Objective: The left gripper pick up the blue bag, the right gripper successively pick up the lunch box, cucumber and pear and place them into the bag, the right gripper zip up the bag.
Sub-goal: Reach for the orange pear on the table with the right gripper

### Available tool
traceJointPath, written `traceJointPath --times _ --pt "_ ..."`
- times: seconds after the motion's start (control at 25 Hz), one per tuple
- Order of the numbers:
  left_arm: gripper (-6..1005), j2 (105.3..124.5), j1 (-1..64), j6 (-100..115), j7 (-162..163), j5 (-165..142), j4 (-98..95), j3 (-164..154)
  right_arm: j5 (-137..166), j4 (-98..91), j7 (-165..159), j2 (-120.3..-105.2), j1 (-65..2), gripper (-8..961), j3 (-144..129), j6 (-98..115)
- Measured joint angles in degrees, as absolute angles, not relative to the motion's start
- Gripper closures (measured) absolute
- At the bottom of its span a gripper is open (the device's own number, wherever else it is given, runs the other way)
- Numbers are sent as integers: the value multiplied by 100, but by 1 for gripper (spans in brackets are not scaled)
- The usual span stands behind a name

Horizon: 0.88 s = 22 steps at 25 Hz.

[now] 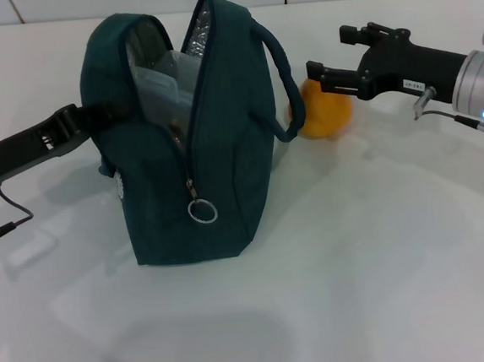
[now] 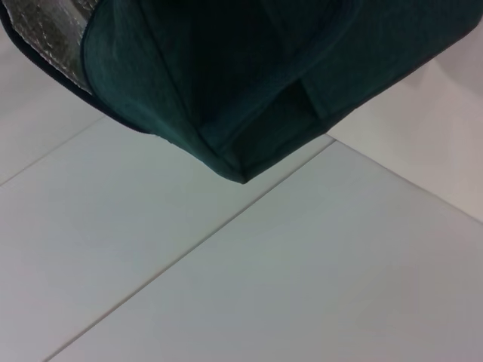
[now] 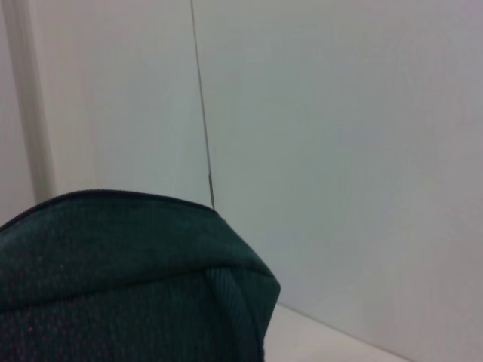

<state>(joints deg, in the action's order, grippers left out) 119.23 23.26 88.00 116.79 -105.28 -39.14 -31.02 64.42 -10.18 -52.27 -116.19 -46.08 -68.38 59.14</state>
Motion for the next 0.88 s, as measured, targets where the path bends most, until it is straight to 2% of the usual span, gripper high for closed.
traceJointPath --times 0.08,0.88 --pt "961 11922 2329 8798 11680 -10526 -3911 -3103 6442 -931 -5185 -11619 -4672 126 -6838 5900" --pt "960 11917 2329 8797 11681 -10520 -3911 -3103 6437 -730 -5141 -11619 -4909 349 -6984 5736"
